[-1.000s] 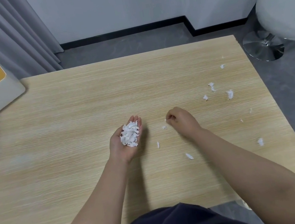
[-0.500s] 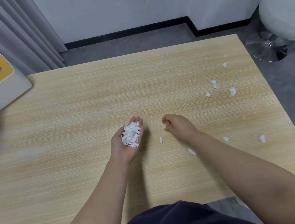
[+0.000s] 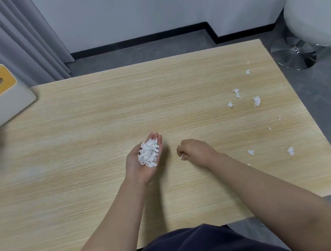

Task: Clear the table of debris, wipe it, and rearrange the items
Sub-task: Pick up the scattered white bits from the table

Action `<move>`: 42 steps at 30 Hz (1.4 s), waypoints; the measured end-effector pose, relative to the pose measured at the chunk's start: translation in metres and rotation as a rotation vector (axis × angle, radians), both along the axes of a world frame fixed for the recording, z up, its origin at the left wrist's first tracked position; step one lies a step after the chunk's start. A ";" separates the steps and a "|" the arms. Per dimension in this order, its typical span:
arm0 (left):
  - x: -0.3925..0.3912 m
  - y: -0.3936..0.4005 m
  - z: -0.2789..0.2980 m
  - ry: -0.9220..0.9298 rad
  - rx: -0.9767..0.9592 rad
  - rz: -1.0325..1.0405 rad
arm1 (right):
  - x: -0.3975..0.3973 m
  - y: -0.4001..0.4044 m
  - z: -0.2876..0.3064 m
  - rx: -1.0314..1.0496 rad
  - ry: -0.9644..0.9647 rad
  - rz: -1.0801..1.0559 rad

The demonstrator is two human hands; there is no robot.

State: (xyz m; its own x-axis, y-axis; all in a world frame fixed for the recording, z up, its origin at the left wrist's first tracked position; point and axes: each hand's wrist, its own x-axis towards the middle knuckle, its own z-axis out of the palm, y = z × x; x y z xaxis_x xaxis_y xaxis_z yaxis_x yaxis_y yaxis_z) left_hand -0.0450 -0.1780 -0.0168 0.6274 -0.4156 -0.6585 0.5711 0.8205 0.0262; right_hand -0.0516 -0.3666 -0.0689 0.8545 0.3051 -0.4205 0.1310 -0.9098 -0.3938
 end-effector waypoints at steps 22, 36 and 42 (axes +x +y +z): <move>0.000 -0.025 0.017 0.078 0.056 -0.083 | 0.003 0.061 0.103 0.237 -0.280 0.005; 0.003 -0.036 0.001 0.015 0.120 -0.118 | 0.004 0.029 0.098 0.387 -0.309 -0.141; -0.001 -0.050 -0.004 0.054 0.116 -0.115 | 0.000 -0.015 0.096 0.409 -0.339 -0.253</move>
